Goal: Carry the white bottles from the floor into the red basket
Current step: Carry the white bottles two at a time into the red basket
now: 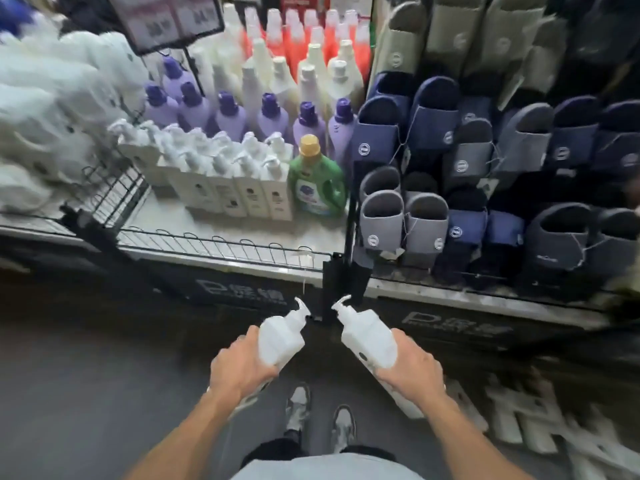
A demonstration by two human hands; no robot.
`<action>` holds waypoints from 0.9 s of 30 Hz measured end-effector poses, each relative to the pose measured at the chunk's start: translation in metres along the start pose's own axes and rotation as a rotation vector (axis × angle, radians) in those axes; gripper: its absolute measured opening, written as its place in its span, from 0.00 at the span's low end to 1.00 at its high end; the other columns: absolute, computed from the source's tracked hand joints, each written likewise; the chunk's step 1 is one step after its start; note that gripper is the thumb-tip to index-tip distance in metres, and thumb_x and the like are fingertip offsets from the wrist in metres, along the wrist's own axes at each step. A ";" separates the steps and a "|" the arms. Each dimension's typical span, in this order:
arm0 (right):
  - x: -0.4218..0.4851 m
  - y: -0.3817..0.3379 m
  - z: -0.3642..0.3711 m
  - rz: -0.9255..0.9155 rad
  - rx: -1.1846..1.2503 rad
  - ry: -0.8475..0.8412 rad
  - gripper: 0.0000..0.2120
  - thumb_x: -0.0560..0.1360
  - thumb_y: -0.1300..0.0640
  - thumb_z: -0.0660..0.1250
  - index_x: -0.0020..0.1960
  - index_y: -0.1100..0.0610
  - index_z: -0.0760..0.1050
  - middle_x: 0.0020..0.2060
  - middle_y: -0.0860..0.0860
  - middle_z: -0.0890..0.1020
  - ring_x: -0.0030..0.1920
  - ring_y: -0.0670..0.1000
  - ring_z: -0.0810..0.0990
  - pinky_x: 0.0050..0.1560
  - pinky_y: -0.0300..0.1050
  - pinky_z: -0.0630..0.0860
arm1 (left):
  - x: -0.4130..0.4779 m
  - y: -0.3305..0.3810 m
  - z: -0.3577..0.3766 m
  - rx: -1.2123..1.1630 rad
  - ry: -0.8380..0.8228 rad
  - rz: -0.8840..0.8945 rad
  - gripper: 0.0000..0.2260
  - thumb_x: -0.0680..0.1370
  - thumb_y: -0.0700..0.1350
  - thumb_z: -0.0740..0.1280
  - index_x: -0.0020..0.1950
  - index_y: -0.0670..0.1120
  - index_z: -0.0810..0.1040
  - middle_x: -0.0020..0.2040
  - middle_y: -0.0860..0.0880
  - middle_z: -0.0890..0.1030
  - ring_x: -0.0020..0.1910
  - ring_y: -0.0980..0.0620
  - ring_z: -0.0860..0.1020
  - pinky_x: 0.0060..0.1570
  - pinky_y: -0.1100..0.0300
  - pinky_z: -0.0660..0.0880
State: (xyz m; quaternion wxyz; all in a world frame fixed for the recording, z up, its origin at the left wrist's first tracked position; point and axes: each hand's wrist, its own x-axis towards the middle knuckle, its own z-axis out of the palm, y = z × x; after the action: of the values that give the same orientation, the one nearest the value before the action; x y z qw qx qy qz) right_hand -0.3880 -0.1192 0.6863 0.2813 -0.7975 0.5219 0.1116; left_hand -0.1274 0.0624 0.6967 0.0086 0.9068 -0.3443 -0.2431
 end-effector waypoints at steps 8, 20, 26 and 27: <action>0.018 -0.082 0.025 -0.269 -0.185 -0.112 0.31 0.61 0.37 0.72 0.60 0.41 0.64 0.49 0.41 0.78 0.50 0.49 0.81 0.49 0.51 0.79 | -0.057 -0.096 -0.001 -0.126 0.055 -0.284 0.31 0.58 0.71 0.61 0.53 0.55 0.64 0.47 0.54 0.79 0.43 0.47 0.78 0.44 0.54 0.75; 0.030 -0.272 0.079 -0.656 -0.408 -0.158 0.30 0.63 0.38 0.71 0.60 0.43 0.64 0.49 0.43 0.77 0.45 0.50 0.80 0.45 0.51 0.78 | -0.072 -0.238 -0.030 -0.329 0.162 -0.517 0.32 0.56 0.71 0.61 0.52 0.53 0.65 0.47 0.52 0.79 0.46 0.44 0.78 0.44 0.54 0.73; 0.029 -0.369 0.104 -0.831 -0.538 -0.185 0.29 0.64 0.41 0.72 0.59 0.46 0.64 0.48 0.45 0.75 0.44 0.51 0.75 0.43 0.50 0.73 | -0.086 -0.303 -0.041 -0.389 0.216 -0.613 0.35 0.53 0.73 0.57 0.52 0.53 0.65 0.49 0.51 0.81 0.49 0.42 0.80 0.49 0.50 0.76; 0.029 -0.383 0.107 -0.849 -0.543 -0.184 0.30 0.63 0.40 0.72 0.60 0.46 0.64 0.48 0.45 0.75 0.44 0.51 0.75 0.44 0.50 0.73 | -0.088 -0.312 -0.044 -0.374 0.214 -0.635 0.36 0.53 0.73 0.57 0.53 0.53 0.65 0.50 0.50 0.82 0.50 0.42 0.80 0.49 0.50 0.76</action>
State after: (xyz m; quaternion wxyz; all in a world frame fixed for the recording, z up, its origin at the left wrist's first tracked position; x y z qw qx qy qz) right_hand -0.0204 0.0326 0.7119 0.1294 -0.9704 0.0772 0.1887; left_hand 0.0287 0.3493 0.7167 0.1338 0.9714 0.0069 -0.1961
